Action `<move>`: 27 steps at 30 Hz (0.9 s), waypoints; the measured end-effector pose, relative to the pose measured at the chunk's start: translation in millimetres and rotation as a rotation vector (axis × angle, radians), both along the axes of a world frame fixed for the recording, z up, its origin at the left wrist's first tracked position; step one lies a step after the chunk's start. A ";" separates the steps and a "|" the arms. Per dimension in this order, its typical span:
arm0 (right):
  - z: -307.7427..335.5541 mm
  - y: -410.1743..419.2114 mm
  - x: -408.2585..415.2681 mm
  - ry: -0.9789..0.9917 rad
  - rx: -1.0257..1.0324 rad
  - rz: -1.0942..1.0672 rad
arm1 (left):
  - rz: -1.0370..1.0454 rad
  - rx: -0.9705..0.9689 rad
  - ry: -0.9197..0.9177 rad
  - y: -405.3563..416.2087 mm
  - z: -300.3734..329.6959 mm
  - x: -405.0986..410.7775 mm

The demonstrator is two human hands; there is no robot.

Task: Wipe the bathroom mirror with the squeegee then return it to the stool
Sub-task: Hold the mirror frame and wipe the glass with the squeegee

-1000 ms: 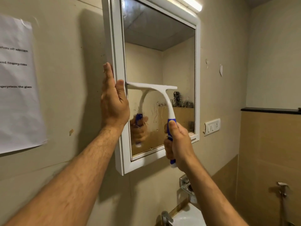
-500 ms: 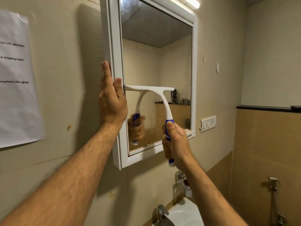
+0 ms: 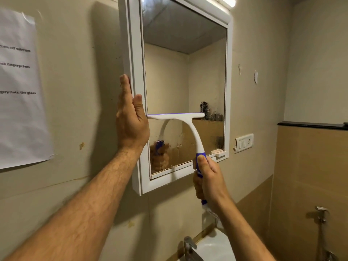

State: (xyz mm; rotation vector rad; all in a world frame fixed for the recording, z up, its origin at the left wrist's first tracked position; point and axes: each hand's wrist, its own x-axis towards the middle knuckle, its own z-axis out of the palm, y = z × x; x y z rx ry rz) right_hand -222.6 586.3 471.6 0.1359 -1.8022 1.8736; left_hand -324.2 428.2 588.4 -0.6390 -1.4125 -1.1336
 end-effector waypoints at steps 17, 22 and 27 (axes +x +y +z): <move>-11.0 -6.7 7.0 -0.013 -0.027 0.022 | -0.014 -0.015 -0.002 -1.6 -2.0 1.3; -59.6 -9.9 15.2 -0.083 -0.043 0.007 | -0.020 -0.013 0.001 -0.8 -5.5 2.7; -61.5 -6.0 16.1 -0.117 -0.048 0.015 | -0.024 0.001 0.006 -0.7 -6.9 0.3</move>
